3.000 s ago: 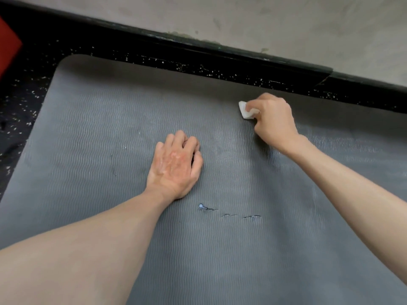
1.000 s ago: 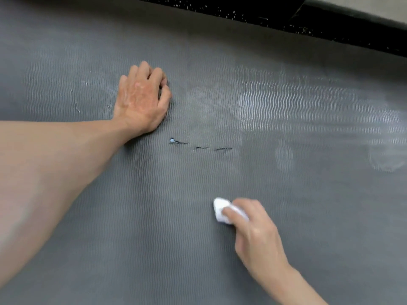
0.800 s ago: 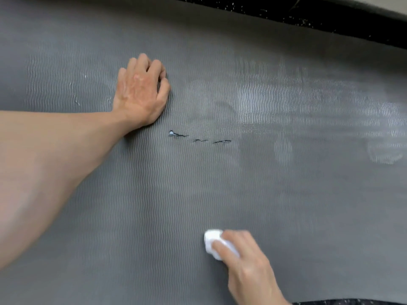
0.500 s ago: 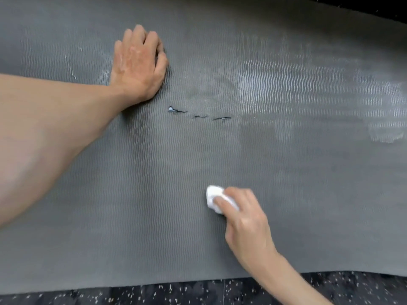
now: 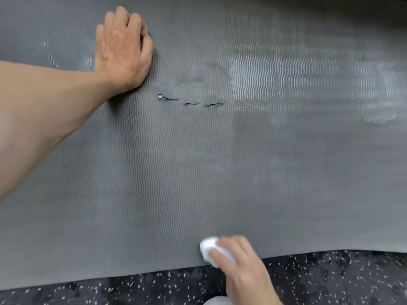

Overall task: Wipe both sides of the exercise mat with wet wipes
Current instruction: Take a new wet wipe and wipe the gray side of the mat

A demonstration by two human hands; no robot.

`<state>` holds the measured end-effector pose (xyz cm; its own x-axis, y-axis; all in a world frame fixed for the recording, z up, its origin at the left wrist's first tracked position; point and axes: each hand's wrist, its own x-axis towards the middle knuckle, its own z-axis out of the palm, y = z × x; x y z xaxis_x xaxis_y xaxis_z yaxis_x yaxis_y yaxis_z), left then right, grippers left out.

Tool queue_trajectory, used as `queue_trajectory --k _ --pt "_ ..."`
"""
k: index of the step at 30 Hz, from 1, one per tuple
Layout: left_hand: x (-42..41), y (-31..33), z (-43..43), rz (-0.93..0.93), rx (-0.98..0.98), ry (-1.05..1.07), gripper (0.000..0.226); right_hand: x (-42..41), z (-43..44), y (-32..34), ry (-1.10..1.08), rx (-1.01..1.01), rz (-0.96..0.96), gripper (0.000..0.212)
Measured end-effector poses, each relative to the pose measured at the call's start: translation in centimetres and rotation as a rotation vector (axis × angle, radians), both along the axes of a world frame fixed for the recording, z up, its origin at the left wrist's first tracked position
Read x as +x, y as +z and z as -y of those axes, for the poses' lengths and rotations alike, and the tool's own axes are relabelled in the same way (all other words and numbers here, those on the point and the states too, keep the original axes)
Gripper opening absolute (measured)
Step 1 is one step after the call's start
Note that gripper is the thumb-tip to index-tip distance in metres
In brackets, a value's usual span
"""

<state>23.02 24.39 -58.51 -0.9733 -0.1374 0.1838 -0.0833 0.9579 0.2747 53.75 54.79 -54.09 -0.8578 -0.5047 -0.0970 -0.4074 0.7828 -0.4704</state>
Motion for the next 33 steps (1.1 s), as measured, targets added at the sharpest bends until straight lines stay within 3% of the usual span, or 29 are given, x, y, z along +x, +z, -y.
queue_trajectory --k 4,9,14,17,20,24,29,33 --pt "0.1 -0.1 0.0 -0.003 -0.021 -0.004 0.034 -2.6 -0.5 0.6 0.067 -0.019 0.048 0.039" --pt "-0.1 0.0 0.0 -0.009 -0.016 -0.009 0.035 -10.7 -0.8 -0.4 -0.202 -0.005 -0.155 0.027" --pt "0.1 0.1 0.1 -0.006 -0.015 0.0 0.034 -3.2 -3.3 0.1 -0.004 0.033 -0.084 0.043" --pt "0.1 0.1 0.0 0.0 -0.018 -0.004 0.033 -3.9 -4.1 0.4 0.071 0.054 -0.035 0.044" --pt "0.0 0.1 -0.2 0.001 -0.019 -0.009 0.034 -10.8 -3.5 -0.4 -0.055 0.025 -0.16 0.031" --pt "-0.1 0.2 -0.2 0.0 -0.012 -0.012 0.035 -17.0 -2.7 -1.4 -0.22 0.051 -0.267 0.03" --pt "0.0 0.2 0.0 0.002 -0.027 -0.005 0.035 -8.3 -4.3 -0.3 -0.026 0.047 -0.146 0.043" --pt "-0.1 0.1 -0.2 -0.004 -0.018 -0.008 0.034 -13.5 -3.1 -0.4 -0.006 0.043 -0.179 0.035"
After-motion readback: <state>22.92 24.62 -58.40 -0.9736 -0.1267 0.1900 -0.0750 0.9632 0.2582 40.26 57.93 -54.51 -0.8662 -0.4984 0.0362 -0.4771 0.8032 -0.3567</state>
